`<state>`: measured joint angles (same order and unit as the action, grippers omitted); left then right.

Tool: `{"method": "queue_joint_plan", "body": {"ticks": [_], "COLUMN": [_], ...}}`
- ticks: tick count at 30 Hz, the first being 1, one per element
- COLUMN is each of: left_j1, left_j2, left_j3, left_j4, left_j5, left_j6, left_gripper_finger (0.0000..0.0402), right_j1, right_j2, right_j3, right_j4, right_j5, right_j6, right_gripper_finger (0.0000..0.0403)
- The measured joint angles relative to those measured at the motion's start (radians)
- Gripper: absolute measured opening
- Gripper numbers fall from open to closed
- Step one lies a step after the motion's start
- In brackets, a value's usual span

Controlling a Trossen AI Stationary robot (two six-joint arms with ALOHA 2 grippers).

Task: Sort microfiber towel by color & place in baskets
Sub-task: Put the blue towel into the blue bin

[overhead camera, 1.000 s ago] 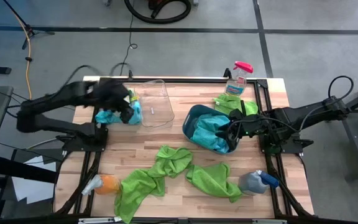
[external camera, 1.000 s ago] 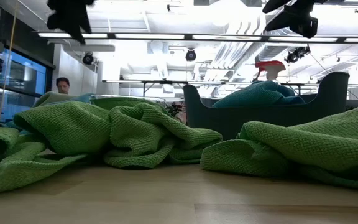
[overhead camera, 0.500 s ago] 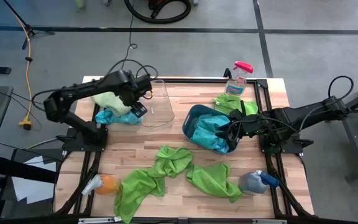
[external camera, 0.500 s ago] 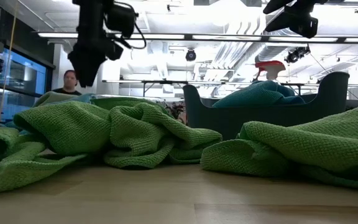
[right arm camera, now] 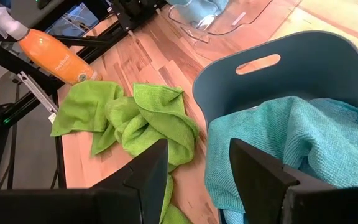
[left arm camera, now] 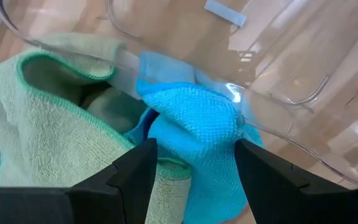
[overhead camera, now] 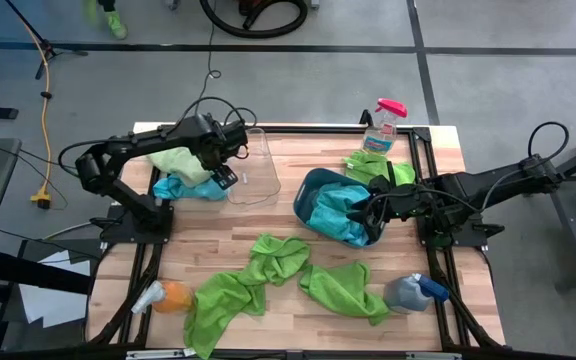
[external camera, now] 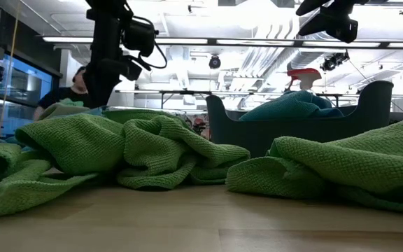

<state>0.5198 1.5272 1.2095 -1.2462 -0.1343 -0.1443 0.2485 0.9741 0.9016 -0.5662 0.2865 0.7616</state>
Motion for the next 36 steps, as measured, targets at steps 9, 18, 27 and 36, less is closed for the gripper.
{"method": "queue_joint_plan", "body": {"ticks": [9, 18, 27, 36], "left_j1": [0.000, 0.004, 0.003, 0.003], "left_j2": [0.000, 0.000, 0.000, 0.000], "left_j3": [0.000, 0.000, 0.000, 0.000], "left_j4": [0.022, 0.025, 0.025, 0.024], "left_j5": [0.069, 0.062, 0.051, 0.052], "left_j6": [0.026, 0.045, 0.060, 0.070], "left_gripper_finger": [0.0207, 0.0207, 0.0206, 0.0160], "right_j1": [0.000, 0.000, 0.000, 0.000], "right_j2": [0.000, 0.002, 0.002, 0.002], "right_j3": [0.000, 0.000, 0.000, 0.000], "right_j4": [0.001, 0.001, 0.001, 0.001], "right_j5": [0.001, 0.002, 0.035, 0.036], "right_j6": [0.000, 0.000, -0.003, -0.003], "right_gripper_finger": [0.0170, 0.0170, 0.0170, 0.0170]}}
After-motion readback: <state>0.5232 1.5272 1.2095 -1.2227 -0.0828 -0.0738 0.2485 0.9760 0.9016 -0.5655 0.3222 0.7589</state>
